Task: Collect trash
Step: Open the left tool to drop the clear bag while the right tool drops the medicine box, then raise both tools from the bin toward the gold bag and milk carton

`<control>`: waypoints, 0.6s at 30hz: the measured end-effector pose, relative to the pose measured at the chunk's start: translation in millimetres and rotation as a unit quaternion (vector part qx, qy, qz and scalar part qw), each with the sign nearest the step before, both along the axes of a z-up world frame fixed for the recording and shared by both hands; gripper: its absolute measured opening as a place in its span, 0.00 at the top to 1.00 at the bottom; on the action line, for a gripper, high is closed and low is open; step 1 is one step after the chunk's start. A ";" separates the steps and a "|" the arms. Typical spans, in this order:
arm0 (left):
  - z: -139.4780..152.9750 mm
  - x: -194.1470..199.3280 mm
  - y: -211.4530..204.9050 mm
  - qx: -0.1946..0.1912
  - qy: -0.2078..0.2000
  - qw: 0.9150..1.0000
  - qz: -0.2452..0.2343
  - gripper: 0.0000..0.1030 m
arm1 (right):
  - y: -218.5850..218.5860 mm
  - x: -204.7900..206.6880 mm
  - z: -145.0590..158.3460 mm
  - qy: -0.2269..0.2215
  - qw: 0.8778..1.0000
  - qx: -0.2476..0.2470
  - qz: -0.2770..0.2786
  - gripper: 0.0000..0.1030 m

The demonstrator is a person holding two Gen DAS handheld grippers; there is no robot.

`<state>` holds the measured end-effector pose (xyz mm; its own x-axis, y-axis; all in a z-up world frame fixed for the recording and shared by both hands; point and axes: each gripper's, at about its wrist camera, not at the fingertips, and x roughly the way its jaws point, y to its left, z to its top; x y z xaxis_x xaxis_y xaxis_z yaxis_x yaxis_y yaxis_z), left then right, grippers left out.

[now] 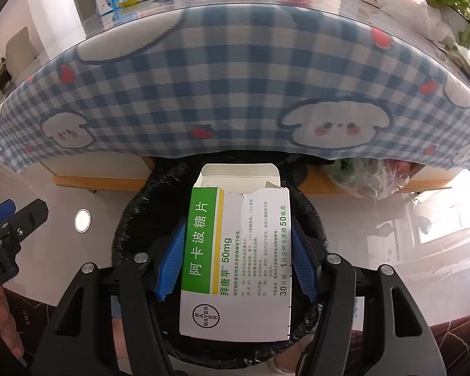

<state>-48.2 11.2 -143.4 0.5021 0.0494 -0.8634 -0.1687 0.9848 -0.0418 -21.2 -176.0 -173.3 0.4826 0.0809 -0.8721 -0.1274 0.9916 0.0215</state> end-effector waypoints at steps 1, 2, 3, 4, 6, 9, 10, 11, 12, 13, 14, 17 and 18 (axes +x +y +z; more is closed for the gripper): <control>-1.0 -0.2 1.1 0.000 0.000 1.000 -0.001 0.06 | 2.5 -0.4 0.3 -0.001 1.000 0.001 0.002 0.43; -0.2 -1.1 2.1 0.000 -0.001 1.000 -0.002 0.06 | 5.4 -0.7 0.9 -0.001 1.000 0.002 0.004 0.43; -0.1 -2.0 3.5 0.001 -0.001 1.000 -0.002 0.06 | 7.0 -1.1 1.0 -0.001 1.000 0.002 0.005 0.43; 0.3 -2.4 4.0 0.001 -0.002 1.000 -0.003 0.06 | 9.3 -1.3 1.0 -0.001 1.000 0.002 0.007 0.43; 0.7 -3.4 5.5 0.000 0.000 1.000 -0.004 0.06 | 13.1 -1.6 0.5 -0.001 1.000 0.002 0.010 0.43; -0.8 -3.1 5.6 -0.003 0.003 1.000 -0.004 0.06 | 15.4 -1.2 -1.7 0.002 1.000 0.003 0.012 0.42; -0.9 -2.8 5.2 -0.002 0.003 1.000 -0.004 0.06 | 15.7 -1.4 -1.9 0.002 1.000 0.003 0.011 0.42; -1.0 -2.6 4.4 -0.002 0.003 1.000 -0.005 0.06 | 16.0 -1.5 -2.0 0.002 1.000 0.001 0.011 0.42; -1.1 -2.5 4.1 -0.001 0.003 1.000 -0.005 0.06 | 16.3 -1.1 -2.1 0.001 1.000 -0.001 0.013 0.41; -1.1 -2.4 3.8 -0.001 0.003 1.000 -0.005 0.06 | 16.6 -1.2 -2.0 0.001 1.000 -0.002 0.013 0.37; -1.2 -2.2 3.9 -0.002 0.003 1.000 -0.005 0.06 | 16.5 -2.0 -0.9 -0.002 1.000 -0.002 0.011 0.32; 0.9 -2.2 2.5 -0.002 0.003 1.000 -0.005 0.06 | 13.1 -1.4 2.7 -0.007 1.000 -0.004 0.006 0.25; 2.3 -2.5 1.9 -0.002 0.002 1.000 -0.005 0.06 | 12.3 -1.2 5.4 -0.010 1.000 -0.004 0.004 0.21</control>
<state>-50.6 13.2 -141.0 0.4991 0.0410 -0.8656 -0.1592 0.9862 -0.0451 -22.3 -163.6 -167.9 0.4991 0.0770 -0.8631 -0.1350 0.9908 0.0104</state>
